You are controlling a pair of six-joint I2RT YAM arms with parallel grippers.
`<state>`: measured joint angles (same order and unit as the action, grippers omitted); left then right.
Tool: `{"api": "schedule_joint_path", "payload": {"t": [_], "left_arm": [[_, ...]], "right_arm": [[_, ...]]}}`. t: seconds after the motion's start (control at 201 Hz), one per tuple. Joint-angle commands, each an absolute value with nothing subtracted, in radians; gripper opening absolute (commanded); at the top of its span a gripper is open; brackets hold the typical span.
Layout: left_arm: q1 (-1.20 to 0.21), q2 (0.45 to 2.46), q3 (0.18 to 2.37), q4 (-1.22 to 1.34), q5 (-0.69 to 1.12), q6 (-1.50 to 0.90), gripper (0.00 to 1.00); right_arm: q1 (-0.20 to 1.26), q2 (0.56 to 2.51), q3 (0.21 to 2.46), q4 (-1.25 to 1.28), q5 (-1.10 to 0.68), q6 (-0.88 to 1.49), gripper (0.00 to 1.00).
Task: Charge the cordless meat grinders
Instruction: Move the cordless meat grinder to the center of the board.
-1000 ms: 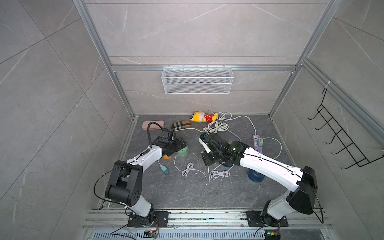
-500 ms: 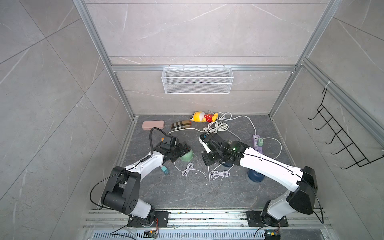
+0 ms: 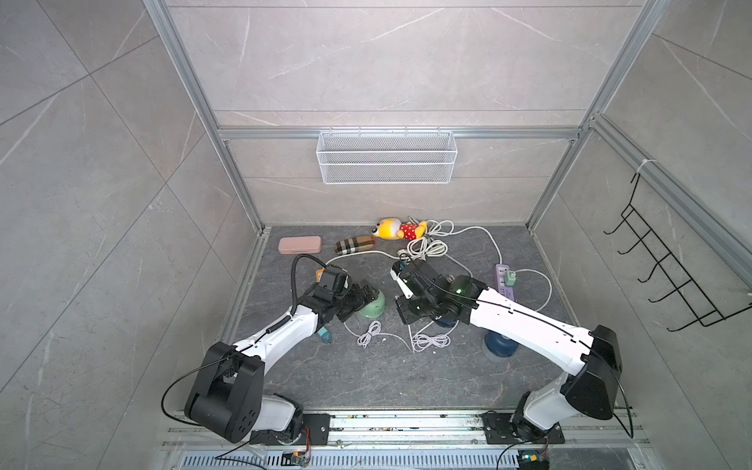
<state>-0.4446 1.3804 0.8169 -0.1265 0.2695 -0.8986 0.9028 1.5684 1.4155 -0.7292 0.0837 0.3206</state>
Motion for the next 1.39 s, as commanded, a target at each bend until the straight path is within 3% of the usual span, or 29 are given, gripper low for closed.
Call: {"api": "schedule_joint_path", "payload": {"t": [0.0,0.478,0.637,0.956,1.389], "left_arm": [[-0.449,1.343,0.804,-0.119,0.286,-0.910,1.00],[-0.449,1.108,0.706,-0.245,0.209,-0.781,1.00],[-0.449,1.042,0.682,-0.371,0.098,-0.764,0.93],[-0.449,1.117,0.633,-0.324,0.089,-0.753,0.87],[-0.449,1.136,0.536,-0.172,0.128,-0.689,0.91]], "right_arm": [[0.897,1.572,1.431,-0.730,0.098,0.324,0.00],[0.892,1.611,1.453,-0.717,0.069,0.334,0.00],[0.888,1.698,1.500,-0.691,0.035,0.345,0.00],[0.881,1.918,1.651,-0.711,0.009,0.359,0.00],[0.861,2.032,1.760,-0.740,-0.018,0.373,0.00]]}}
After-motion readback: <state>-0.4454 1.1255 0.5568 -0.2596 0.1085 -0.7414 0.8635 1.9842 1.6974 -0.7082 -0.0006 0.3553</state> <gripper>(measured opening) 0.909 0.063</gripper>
